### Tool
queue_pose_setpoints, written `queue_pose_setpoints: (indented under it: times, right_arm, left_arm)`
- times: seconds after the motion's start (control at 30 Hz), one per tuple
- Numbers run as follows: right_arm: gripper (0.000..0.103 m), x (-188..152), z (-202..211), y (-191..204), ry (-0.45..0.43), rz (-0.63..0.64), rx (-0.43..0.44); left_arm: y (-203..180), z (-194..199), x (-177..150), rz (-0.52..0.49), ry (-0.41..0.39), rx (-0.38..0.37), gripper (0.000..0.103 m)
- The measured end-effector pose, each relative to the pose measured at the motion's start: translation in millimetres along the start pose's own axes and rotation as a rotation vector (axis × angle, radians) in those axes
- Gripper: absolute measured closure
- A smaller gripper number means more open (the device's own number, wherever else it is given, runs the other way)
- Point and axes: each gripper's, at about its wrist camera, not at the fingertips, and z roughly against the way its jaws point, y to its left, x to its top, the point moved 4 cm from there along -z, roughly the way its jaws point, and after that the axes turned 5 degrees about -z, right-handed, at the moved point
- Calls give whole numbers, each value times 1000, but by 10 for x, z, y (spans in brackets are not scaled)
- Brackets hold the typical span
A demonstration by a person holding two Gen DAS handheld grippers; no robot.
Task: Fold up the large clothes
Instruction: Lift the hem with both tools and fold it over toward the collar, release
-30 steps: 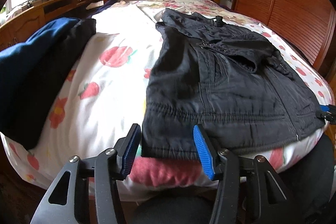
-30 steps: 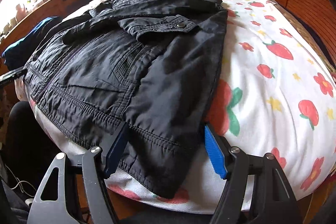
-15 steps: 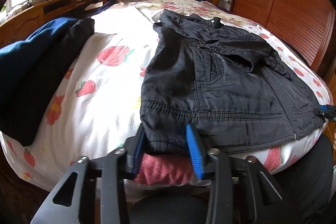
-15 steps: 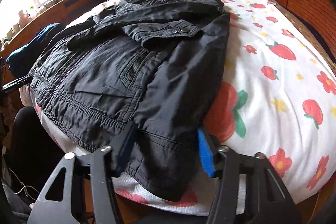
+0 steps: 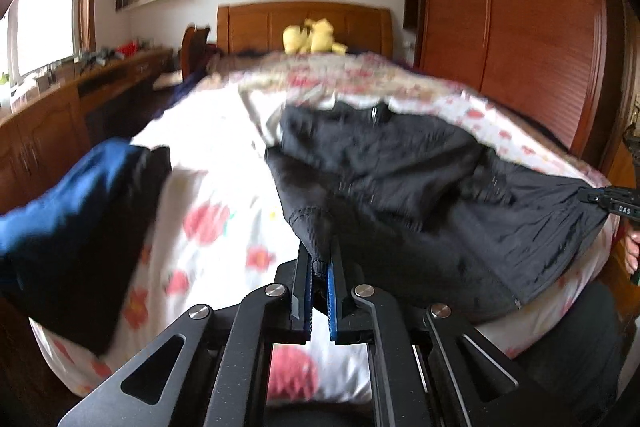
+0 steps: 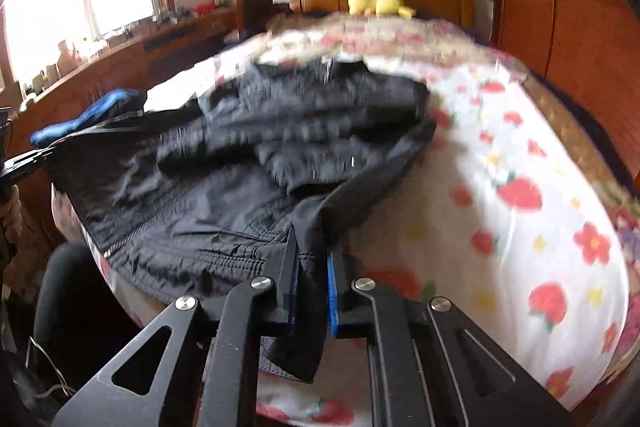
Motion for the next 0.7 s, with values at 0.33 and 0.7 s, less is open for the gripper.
queue_pose_setpoints:
  times: [0.33,0.7]
  right_arm:
    - [94,679,493,22,-149,15,-27]
    - [95,1256,1489,195,-323,90,-84]
  left_arm:
    - [-201,314,554,-18,-117,22,98]
    - [-210,1427,996,-31,-340,24,98]
